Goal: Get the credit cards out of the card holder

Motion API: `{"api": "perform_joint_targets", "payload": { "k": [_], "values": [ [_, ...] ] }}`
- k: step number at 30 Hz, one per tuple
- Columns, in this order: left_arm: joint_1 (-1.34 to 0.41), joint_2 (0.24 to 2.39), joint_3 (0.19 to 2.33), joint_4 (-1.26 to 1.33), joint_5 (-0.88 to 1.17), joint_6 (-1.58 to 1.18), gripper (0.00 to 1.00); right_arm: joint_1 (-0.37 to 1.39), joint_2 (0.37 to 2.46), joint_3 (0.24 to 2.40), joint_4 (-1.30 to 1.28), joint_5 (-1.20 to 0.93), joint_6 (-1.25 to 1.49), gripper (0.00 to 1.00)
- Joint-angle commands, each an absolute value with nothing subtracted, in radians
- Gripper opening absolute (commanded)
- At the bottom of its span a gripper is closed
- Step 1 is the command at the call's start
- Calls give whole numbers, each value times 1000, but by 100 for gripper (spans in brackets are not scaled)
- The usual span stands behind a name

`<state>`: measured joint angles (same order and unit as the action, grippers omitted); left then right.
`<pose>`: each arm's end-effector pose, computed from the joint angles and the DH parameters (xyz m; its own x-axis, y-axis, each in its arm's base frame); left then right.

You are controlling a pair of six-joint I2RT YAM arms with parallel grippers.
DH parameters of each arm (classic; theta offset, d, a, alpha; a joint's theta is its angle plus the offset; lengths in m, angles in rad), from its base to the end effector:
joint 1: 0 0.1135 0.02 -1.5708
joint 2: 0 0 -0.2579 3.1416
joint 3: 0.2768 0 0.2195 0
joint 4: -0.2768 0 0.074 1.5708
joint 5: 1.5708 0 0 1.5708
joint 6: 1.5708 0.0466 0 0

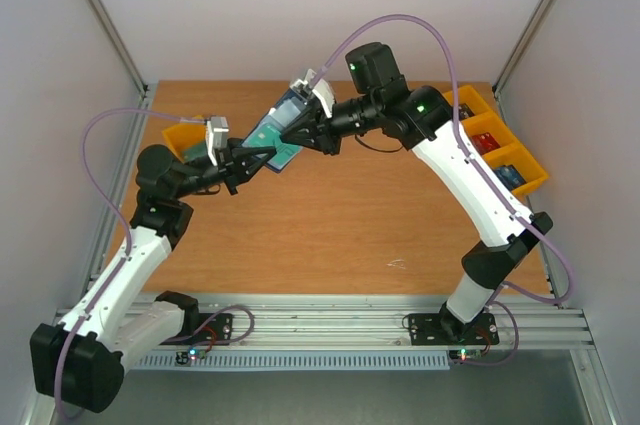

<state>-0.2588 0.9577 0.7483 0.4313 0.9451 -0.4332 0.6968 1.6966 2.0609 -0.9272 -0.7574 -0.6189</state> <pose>0.1734 -0.0850 0.3615 -0.1907 -0.2038 -0.9603 0.9191 0.3065 -0.2476 0.2245 0.2296 0.4431 0.1957 -0.3859 -0.9015 -0.9802 -0.0485 -0.1920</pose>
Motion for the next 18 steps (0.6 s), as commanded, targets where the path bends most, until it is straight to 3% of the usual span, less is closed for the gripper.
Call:
{"api": "perform_joint_targets", "payload": {
  "k": [1, 8, 13, 18],
  "values": [
    [-284, 946, 744, 548, 944, -416, 0, 732, 1732, 2105, -1066, -1057, -696, 10],
    [-284, 946, 743, 545, 958, -394, 0, 736, 1753, 2204, -1221, -1111, -733, 14],
    [-284, 945, 746, 533, 975, -380, 0, 785, 1752, 2191, -1207, -814, -731, 14],
    [-284, 942, 744, 526, 980, -365, 0, 815, 1744, 2166, -1152, -687, -735, 15]
  ]
}}
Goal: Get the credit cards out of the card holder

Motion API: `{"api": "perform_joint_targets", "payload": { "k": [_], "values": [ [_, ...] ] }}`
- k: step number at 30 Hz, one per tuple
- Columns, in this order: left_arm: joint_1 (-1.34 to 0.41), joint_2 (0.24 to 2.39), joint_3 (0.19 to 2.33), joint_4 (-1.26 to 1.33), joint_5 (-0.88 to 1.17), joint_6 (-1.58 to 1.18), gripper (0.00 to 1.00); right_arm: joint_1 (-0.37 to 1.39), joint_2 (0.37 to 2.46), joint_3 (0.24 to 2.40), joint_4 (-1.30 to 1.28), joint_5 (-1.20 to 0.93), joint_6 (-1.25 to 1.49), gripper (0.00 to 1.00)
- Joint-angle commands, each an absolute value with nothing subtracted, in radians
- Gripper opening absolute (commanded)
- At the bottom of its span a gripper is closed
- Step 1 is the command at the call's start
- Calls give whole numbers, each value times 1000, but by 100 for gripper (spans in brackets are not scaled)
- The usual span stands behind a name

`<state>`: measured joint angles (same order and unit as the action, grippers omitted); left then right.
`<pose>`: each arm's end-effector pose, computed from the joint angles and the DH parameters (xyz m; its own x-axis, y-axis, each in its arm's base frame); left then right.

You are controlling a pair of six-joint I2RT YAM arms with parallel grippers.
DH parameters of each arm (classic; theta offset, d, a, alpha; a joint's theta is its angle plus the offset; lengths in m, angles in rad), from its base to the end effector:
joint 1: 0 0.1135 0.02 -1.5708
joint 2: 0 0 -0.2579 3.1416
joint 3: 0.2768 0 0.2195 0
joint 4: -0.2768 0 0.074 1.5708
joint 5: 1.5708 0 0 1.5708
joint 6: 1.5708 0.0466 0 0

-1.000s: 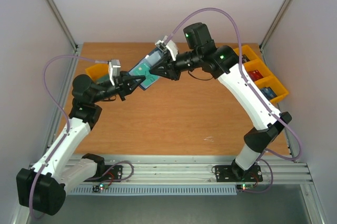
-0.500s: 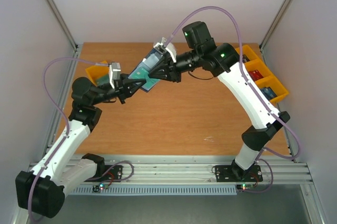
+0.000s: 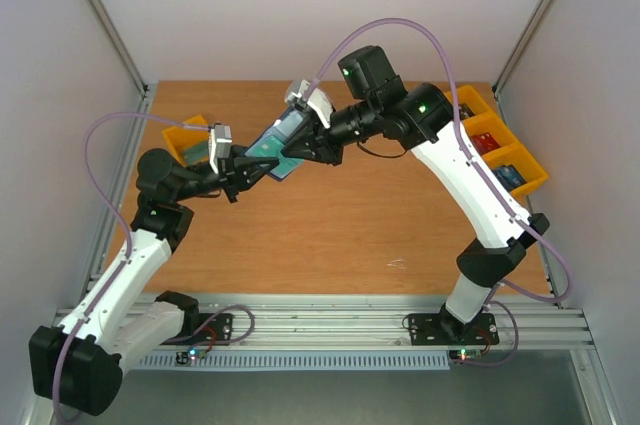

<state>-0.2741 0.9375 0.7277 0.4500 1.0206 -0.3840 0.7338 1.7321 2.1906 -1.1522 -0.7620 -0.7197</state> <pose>0.1644 -0.0875 0.3595 -0.1393 -0.1643 -0.9765 0.9560 0.2348 -0.1759 0.2065 0.2295 0.4464 0.2221 -0.4418 -0.8692 -0.9738 -0.1455 -0.1749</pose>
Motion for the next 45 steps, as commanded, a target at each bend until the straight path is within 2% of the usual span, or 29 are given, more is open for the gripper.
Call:
{"api": "perform_joint_targets", "payload": {
  "k": [1, 4, 6, 11, 14, 26, 27, 28, 30, 33, 41, 45],
  "values": [
    [-285, 942, 743, 526, 979, -364, 0, 819, 1743, 2164, -1144, -672, -737, 15],
    [-285, 943, 744, 523, 979, -362, 0, 827, 1741, 2161, -1133, -667, -748, 21],
    [-284, 945, 745, 524, 979, -361, 0, 834, 1743, 2162, -1134, -669, -760, 28],
    [-285, 948, 740, 511, 983, -339, 0, 834, 1728, 2193, -1109, -889, -798, 35],
    [-286, 944, 734, 505, 986, -326, 0, 834, 1709, 2186, -1050, -923, -798, 36],
    [-287, 914, 708, 495, 990, -247, 0, 834, 1697, 2094, -990, -808, -799, 35],
    [-285, 913, 706, 489, 990, -230, 0, 834, 1704, 2095, -999, -805, -803, 34],
    [-286, 913, 705, 488, 984, -218, 0, 834, 1716, 2100, -1019, -793, -812, 30],
    [-286, 914, 702, 487, 971, -212, 0, 834, 1749, 2127, -1093, -764, -842, 14],
    [-286, 914, 701, 494, 963, -234, 0, 834, 1766, 2144, -1161, -742, -865, 3],
    [-285, 906, 693, 484, 991, -242, 0, 790, 1679, 2058, -1070, -716, -818, 1],
    [-284, 903, 689, 481, 1006, -244, 11, 748, 1619, 1986, -962, -760, -760, 1]
  ]
}}
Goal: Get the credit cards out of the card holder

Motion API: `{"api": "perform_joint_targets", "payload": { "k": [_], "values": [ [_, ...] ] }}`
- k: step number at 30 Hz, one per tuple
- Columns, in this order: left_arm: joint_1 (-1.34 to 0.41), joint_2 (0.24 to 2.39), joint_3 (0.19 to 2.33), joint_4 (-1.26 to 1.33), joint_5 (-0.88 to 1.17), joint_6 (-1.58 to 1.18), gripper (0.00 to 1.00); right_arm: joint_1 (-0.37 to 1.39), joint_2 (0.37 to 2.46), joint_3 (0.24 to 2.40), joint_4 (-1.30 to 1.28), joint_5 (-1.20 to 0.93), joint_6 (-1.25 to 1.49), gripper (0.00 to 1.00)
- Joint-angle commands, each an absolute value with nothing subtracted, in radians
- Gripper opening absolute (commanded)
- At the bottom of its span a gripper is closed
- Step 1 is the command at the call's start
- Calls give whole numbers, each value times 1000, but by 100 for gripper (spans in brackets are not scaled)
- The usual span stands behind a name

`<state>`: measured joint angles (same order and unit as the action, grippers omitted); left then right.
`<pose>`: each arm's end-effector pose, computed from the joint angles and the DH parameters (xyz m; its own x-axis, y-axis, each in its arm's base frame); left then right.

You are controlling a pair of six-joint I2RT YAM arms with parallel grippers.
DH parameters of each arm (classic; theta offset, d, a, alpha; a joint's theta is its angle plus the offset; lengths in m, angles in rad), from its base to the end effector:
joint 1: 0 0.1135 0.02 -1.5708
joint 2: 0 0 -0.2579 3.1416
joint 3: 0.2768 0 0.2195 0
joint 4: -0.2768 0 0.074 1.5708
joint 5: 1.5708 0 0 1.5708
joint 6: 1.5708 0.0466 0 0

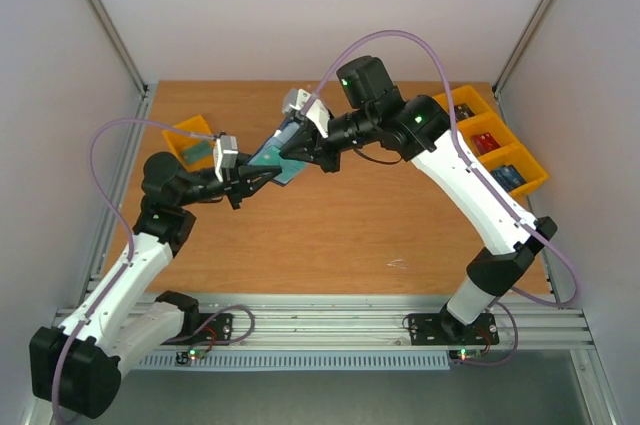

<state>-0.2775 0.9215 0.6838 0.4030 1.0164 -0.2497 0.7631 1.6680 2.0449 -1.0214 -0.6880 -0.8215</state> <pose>0.1628 -0.0876 0.3437 -0.0816 -0.1120 -0.9904 0.9604 0.2568 -0.1082 0.2016 0.2337 0.4376 0.3638 -0.4347 -0.8238 -0.9315 -0.1627 -0.3254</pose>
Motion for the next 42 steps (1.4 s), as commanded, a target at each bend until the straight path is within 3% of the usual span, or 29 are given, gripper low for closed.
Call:
{"api": "perform_joint_targets", "payload": {
  "k": [1, 5, 13, 21, 27, 30, 35, 42],
  "values": [
    [-285, 905, 687, 483, 1008, -252, 11, 744, 1611, 1977, -947, -760, -750, 1],
    [-284, 905, 681, 487, 1012, -280, 12, 733, 1601, 1971, -946, -753, -747, 1],
    [-285, 908, 680, 485, 1031, -320, 24, 710, 1592, 1967, -930, -771, -735, 1],
    [-284, 908, 678, 484, 1028, -331, 22, 692, 1584, 1969, -942, -757, -739, 1],
    [-284, 908, 677, 486, 1026, -330, 29, 670, 1567, 1977, -964, -748, -748, 1],
    [-285, 912, 676, 491, 1029, -327, 22, 669, 1585, 1977, -957, -785, -728, 1],
    [-286, 908, 676, 483, 1027, -321, 2, 670, 1605, 1970, -940, -832, -705, 1],
    [-286, 904, 670, 494, 1002, -335, 0, 670, 1621, 1950, -994, -763, -727, 7]
  ]
}}
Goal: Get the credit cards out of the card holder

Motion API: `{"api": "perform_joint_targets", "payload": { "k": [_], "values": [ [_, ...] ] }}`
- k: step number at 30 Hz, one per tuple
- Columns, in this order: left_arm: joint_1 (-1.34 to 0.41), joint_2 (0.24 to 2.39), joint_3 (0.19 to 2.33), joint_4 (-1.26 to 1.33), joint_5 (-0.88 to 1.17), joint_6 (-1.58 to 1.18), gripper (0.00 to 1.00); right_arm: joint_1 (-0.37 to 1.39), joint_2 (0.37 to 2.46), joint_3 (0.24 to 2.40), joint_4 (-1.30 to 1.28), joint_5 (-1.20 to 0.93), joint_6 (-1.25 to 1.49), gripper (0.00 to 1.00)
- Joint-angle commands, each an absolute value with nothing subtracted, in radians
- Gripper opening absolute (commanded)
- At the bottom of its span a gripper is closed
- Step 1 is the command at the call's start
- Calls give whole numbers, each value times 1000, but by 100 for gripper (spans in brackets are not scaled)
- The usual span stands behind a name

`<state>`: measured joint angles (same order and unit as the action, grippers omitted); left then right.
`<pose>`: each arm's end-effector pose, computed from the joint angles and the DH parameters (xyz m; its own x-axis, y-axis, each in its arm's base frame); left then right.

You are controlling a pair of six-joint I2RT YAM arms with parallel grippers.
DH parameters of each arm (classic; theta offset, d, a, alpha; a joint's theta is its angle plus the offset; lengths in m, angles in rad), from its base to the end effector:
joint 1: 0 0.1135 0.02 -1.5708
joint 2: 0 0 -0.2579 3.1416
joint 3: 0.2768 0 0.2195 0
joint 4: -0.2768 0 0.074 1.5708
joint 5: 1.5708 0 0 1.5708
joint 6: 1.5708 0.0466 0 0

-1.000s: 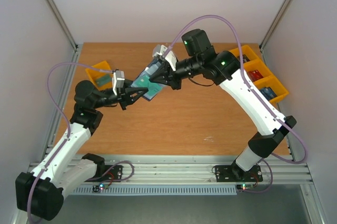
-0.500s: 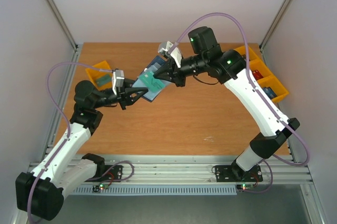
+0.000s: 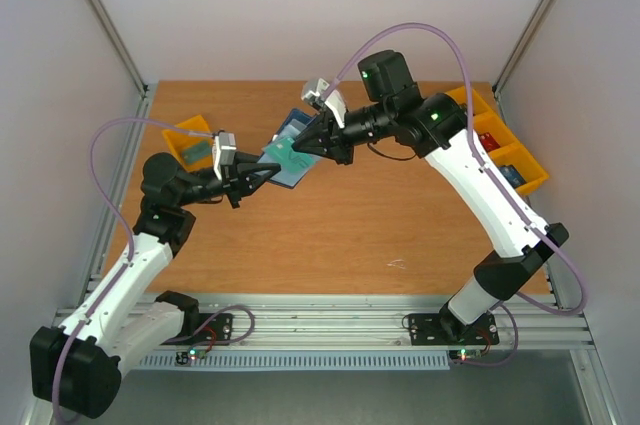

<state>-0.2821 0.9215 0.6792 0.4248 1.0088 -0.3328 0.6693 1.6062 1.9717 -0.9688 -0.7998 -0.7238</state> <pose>0.1625 -0.0882 0.3444 -0.1448 -0.1393 -0.9796 0.9525 0.2483 -0.1761 0.2087 0.2077 0.4423 0.2596 -0.3830 -0.8865 -0.9657 -0.0982 -0.2404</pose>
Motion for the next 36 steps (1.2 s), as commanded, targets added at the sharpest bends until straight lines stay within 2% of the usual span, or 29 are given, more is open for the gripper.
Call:
{"api": "perform_joint_targets", "payload": {
  "k": [1, 8, 12, 29, 36],
  "values": [
    [-286, 904, 670, 495, 1000, -336, 0, 669, 1615, 1935, -991, -751, -729, 7],
    [-286, 904, 664, 509, 996, -339, 0, 646, 1586, 1887, -978, -721, -724, 7],
    [-286, 905, 664, 509, 994, -339, 0, 645, 1592, 1891, -997, -732, -730, 1],
    [-285, 909, 644, 473, 1009, -281, 0, 576, 1596, 1984, -1120, -843, -755, 1],
    [-286, 905, 640, 454, 1003, -270, 0, 562, 1602, 2016, -1191, -805, -797, 3]
  ]
}}
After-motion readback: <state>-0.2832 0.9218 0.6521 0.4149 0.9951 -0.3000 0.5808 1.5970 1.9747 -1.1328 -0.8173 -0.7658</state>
